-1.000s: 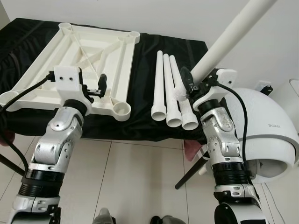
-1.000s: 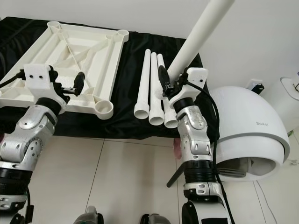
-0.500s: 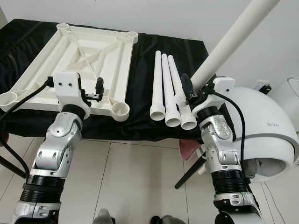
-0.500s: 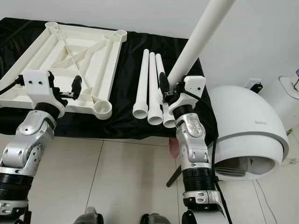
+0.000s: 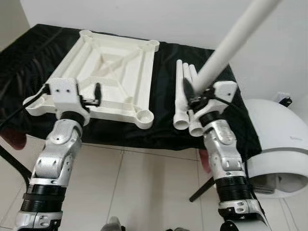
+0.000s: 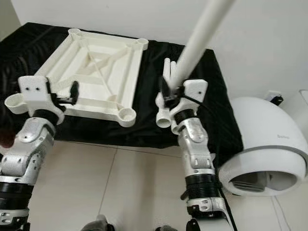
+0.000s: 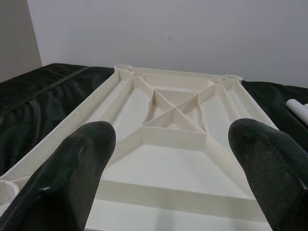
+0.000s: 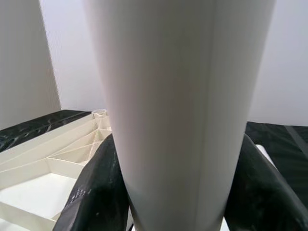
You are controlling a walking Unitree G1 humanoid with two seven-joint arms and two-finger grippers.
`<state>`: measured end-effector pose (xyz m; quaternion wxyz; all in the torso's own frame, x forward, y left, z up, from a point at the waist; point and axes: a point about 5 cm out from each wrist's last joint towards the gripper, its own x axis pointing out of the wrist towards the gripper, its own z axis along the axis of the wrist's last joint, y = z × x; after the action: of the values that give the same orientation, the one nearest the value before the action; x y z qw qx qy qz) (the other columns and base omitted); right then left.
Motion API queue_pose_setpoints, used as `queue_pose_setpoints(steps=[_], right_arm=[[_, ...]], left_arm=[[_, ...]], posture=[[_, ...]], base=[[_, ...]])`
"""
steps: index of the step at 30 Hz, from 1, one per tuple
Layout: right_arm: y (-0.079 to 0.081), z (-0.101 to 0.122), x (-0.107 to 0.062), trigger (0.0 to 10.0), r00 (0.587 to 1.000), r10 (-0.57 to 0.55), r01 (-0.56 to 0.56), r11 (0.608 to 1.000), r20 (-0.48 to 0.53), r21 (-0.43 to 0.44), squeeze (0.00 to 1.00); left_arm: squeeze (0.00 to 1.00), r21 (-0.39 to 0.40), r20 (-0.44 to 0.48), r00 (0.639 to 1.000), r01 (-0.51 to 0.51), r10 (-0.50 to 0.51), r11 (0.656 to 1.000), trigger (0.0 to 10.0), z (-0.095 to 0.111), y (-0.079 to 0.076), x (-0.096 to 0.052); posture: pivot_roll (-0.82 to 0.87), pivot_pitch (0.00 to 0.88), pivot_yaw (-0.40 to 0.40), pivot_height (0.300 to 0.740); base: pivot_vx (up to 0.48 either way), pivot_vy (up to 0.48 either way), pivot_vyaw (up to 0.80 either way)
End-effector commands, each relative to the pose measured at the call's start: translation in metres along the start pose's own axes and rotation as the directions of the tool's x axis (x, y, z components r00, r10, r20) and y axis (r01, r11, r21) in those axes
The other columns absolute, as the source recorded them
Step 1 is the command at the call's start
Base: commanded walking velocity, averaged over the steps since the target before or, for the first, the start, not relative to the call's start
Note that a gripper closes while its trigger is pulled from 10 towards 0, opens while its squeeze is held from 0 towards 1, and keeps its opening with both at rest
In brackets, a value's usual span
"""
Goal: Building children table
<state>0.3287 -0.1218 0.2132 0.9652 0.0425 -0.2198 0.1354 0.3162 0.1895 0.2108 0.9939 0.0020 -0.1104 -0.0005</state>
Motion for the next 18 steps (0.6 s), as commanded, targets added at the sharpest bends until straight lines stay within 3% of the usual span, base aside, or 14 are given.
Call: queue_pose_setpoints(steps=[1, 15, 18], right_arm=[[-0.0079, -0.0002, -0.0033, 10.0, 1.000, -0.031, 0.031, 0.999, 0.005, -0.016, 0.00], [-0.0063, -0.0013, -0.0030, 10.0, 1.000, -0.025, 0.025, 0.999, 0.002, -0.028, 0.00], [-0.0063, -0.0014, -0.0025, 10.0, 1.000, -0.023, 0.023, 0.999, 0.001, -0.030, 0.00]], left_arm=[[0.00, 0.010, 0.003, 0.999, 0.054, -0.054, 0.998, 10.0, 0.0002, -0.0083, -0.0008], [0.00, 0.032, 0.005, 0.997, 0.073, -0.074, 0.997, 10.0, 0.0016, -0.0091, 0.0020], [0.00, 0.043, 0.010, 0.997, 0.080, -0.081, 0.996, 10.0, 0.0029, -0.0108, 0.0028]], posture=[[0.02, 0.032, -0.057, 0.740], [0.02, 0.024, -0.058, 0.740], [0.02, 0.027, -0.064, 0.740]], base=[[0.000, 0.472, 0.00], [0.000, 0.470, 0.00], [0.000, 0.000, 0.00]])
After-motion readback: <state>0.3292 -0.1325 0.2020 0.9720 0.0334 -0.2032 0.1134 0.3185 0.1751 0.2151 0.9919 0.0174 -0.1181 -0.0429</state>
